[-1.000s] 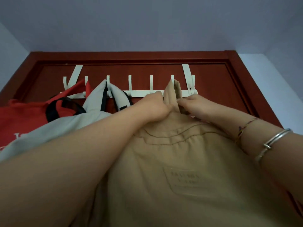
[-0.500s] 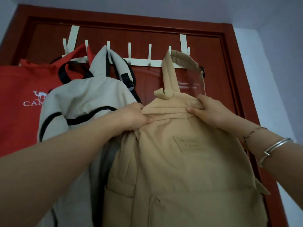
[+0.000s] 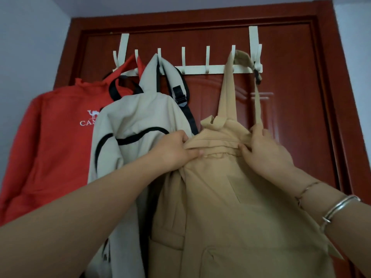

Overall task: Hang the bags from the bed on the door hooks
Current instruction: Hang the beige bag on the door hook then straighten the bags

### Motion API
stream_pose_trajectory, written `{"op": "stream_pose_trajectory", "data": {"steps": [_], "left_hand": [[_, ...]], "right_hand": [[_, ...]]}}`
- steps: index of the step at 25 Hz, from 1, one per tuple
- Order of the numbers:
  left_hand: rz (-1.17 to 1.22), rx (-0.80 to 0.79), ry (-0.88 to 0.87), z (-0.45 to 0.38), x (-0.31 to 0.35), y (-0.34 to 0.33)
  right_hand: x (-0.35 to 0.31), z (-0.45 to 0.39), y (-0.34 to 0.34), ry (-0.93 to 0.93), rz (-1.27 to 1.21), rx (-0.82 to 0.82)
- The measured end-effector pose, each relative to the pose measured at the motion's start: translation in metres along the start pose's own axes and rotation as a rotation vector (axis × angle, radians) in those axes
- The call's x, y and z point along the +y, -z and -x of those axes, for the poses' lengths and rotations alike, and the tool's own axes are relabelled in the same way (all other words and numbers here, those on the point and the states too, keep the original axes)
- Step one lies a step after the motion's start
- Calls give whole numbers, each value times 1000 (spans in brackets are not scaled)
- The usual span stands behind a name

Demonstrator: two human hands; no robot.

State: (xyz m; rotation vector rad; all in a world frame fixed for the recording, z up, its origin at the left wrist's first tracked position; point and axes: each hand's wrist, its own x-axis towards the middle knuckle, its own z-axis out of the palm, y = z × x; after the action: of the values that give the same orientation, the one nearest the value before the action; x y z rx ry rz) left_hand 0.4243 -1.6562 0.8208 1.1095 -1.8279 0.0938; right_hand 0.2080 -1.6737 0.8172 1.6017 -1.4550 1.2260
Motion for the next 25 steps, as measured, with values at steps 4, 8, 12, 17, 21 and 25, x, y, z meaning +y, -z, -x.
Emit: {"op": "stream_pose_trajectory", "data": {"steps": [4, 8, 12, 17, 21, 25], "left_hand": [[-54, -98, -36, -3, -1, 8], [-12, -93, -98, -24, 13, 18], [87, -157, -122, -42, 27, 11], [-46, -151, -203, -46, 27, -14], [-67, -148, -166, -39, 25, -10], [-44, -138, -144, -26, 27, 9]], "right_hand": [[-8, -14, 8, -48, -54, -46], [-12, -43, 16, -136, -119, -7], [-7, -59, 14, -152, -179, 15], [13, -56, 5, -139, -285, -116], [9, -45, 10, -108, -288, -129], [-16, -33, 25, -33, -94, 19]]}}
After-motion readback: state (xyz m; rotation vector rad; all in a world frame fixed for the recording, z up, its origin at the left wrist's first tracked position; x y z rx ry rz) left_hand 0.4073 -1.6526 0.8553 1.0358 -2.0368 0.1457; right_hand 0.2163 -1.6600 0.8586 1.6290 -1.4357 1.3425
